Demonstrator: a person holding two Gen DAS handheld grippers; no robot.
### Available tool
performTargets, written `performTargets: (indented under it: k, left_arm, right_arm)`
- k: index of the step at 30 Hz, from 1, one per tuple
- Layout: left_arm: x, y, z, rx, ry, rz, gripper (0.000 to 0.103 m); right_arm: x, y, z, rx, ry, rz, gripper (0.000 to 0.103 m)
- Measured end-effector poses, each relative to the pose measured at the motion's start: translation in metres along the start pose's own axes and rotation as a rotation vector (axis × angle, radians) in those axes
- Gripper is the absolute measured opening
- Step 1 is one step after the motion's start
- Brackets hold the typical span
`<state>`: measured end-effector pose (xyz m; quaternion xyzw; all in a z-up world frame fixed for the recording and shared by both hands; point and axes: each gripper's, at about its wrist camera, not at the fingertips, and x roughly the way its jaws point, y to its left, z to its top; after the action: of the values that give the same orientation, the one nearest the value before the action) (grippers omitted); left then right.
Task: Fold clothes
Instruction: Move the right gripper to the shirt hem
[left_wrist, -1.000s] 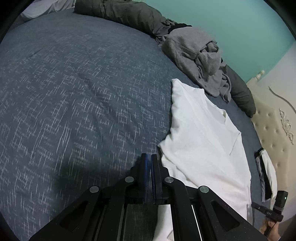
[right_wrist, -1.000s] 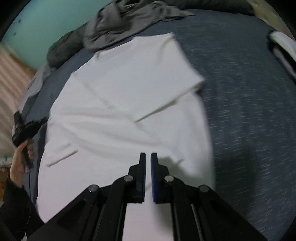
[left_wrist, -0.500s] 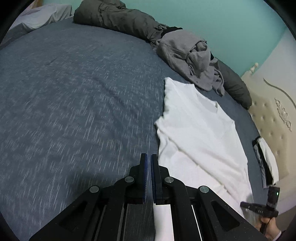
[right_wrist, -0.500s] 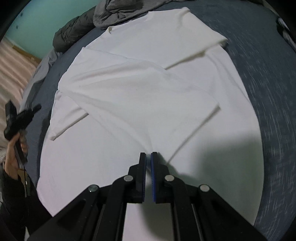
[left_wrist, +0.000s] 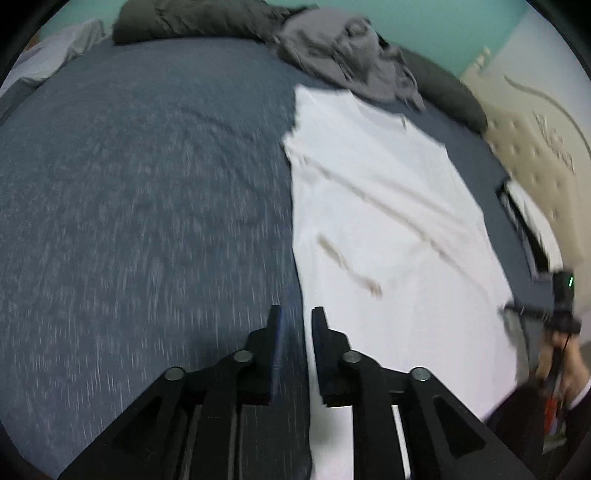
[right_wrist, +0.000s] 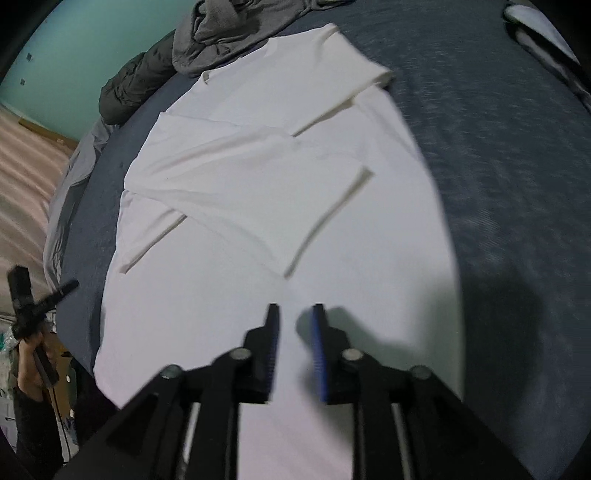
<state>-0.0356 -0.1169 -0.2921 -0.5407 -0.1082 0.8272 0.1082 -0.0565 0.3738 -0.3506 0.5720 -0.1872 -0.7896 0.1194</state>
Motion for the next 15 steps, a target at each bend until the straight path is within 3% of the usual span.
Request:
performTargets:
  k: [5, 8, 15]
  left_arm:
    - [0.003, -0.009, -0.035, 0.031, 0.113, -0.020, 0.020]
    - [0.007, -0.015, -0.055, 0.048, 0.170, -0.016, 0.026]
    - [0.007, -0.018, -0.083, 0.037, 0.231, -0.021, 0.029]
  right_arm:
    - [-0.037, -0.016, -0.022, 0.037, 0.015, -0.002, 0.035]
    - [-0.051, -0.036, -0.044, 0.109, 0.050, 0.037, 0.049]
    - [-0.061, -0.064, -0.085, 0.160, 0.118, 0.006, 0.051]
